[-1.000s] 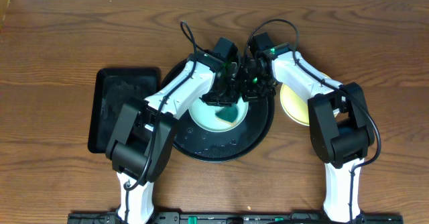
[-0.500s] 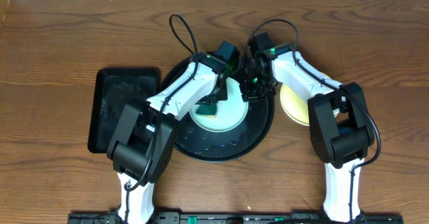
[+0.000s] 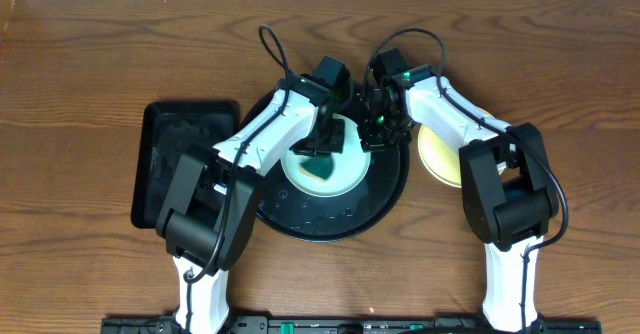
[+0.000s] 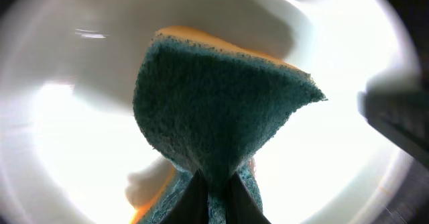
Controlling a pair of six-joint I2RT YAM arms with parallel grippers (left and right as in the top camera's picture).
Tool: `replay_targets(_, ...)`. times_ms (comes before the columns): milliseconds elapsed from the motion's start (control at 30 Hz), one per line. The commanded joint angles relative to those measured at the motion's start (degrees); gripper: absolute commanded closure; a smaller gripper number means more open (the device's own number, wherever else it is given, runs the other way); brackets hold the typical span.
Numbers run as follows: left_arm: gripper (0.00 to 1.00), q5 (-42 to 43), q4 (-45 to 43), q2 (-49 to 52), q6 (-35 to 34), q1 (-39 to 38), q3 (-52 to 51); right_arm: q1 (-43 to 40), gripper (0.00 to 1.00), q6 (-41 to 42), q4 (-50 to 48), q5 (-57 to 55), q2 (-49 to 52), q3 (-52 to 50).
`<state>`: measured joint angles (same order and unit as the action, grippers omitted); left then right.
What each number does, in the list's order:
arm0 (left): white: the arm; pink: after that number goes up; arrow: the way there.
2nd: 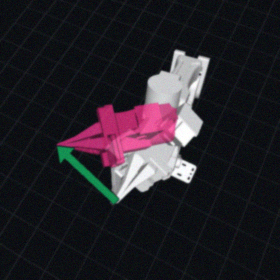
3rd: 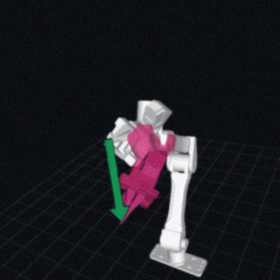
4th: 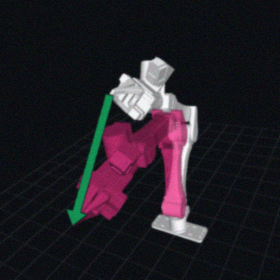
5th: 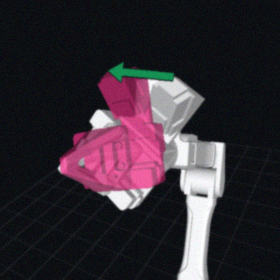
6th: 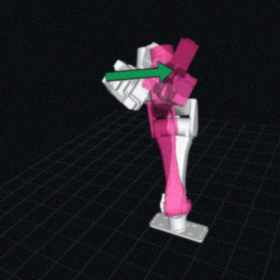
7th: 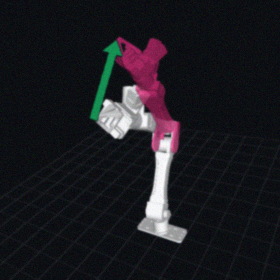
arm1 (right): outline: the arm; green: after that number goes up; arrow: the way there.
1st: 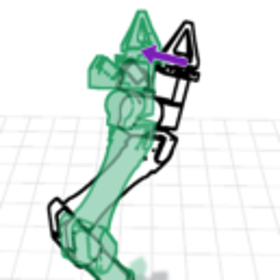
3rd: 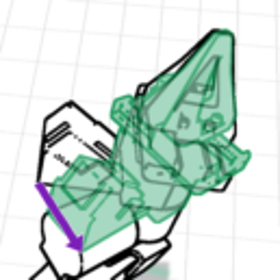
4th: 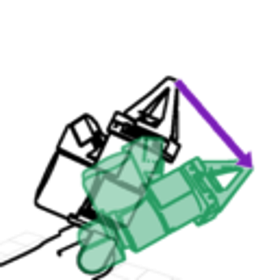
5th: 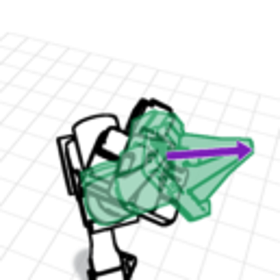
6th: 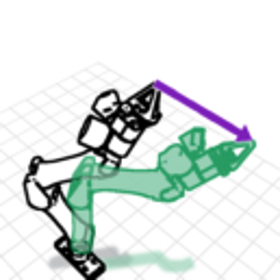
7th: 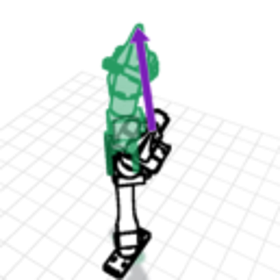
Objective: Clean dirty plates on tray and stack at the side
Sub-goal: 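Scrub the pale green plate with the sponge in the left gripper, then return the sponge to the black tray with the left gripper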
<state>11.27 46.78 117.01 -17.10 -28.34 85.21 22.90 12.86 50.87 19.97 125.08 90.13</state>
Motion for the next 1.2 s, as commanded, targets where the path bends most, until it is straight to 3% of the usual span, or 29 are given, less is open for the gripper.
replay_targets(0,0.93,12.0,-0.2,0.9,7.1,-0.7,-0.2,1.3,0.99,0.4,0.2,-1.2,1.3,-1.3)
replay_targets(133,0.92,8.5,-1.6,0.9,6.9,-0.4,-0.2,1.3,0.99,0.4,0.2,-1.2,1.3,-1.3)
replay_targets(233,0.93,0.4,-2.0,0.9,4.0,-0.3,-0.2,1.3,0.99,0.4,0.2,-1.2,1.3,-1.3)
replay_targets(433,0.93,-26.9,1.6,0.9,-12.4,-0.3,-0.2,1.3,0.99,0.4,0.2,-1.2,1.3,-1.3)
replay_targets(533,0.92,-31.4,2.9,0.9,-16.5,-0.3,-0.2,1.3,0.99,0.4,0.2,-1.2,1.3,-1.3)
replay_targets(733,0.93,-21.5,2.6,0.9,-13.0,-0.5,-0.2,1.3,0.99,0.4,0.2,-1.2,1.3,-1.3)
replay_targets(900,0.92,3.9,0.0,0.9,3.3,-0.5,-0.2,1.3,0.99,0.4,0.2,-1.2,1.3,-1.3)
replay_targets(967,0.93,10.6,-0.5,0.9,6.3,-0.5,-0.2,1.3,0.99,0.4,0.2,-1.2,1.3,-1.3)
replay_targets(1167,0.92,11.8,-3.4,0.9,5.4,-0.3,-0.2,1.3,0.99,0.4,0.2,-1.2,1.3,-1.3)
